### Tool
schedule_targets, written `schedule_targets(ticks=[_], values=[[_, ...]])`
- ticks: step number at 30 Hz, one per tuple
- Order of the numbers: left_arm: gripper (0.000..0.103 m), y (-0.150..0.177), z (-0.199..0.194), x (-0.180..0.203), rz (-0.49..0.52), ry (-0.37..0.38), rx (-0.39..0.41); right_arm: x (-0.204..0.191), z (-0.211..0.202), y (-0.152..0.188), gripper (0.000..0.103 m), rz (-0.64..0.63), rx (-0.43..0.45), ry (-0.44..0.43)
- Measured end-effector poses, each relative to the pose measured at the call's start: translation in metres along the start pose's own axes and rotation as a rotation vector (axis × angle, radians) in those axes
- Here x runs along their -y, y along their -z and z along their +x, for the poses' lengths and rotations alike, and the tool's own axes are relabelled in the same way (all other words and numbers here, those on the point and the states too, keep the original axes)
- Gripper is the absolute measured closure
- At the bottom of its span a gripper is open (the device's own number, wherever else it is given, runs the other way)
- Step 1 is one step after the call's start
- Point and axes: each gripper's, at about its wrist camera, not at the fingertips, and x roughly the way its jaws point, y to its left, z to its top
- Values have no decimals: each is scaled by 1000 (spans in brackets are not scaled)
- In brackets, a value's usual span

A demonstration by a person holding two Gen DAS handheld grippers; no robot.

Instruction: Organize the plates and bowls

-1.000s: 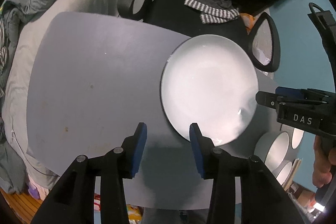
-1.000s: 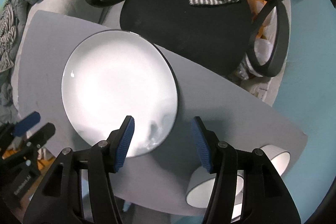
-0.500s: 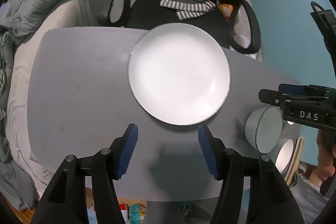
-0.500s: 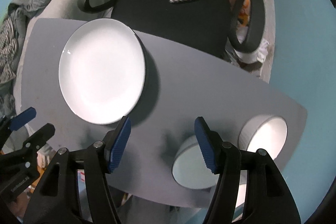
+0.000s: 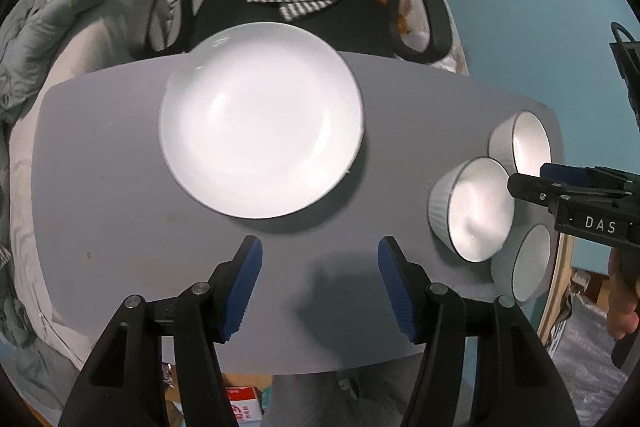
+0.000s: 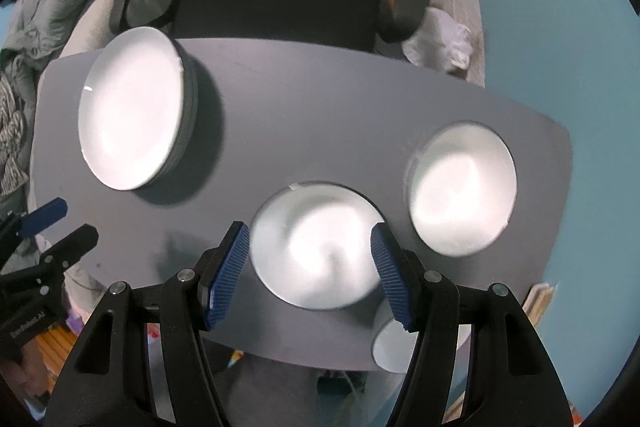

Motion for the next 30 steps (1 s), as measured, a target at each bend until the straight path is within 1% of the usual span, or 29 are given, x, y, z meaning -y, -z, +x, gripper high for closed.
schedule_targets(ticks=[8,15,23,30], values=[[41,-8,12,36,76,6,-24,36,6,26,40,101,-10,-41],[41,-13,28,66,146,2,-52,62,18,40,40,170,-36,-83],[41,-14,49,88,190,-12,-83,79,34,49,40,221,-48,-117],[41,-16,72,102,200,-35,-111,78,50,53,40,224,-62,-140]])
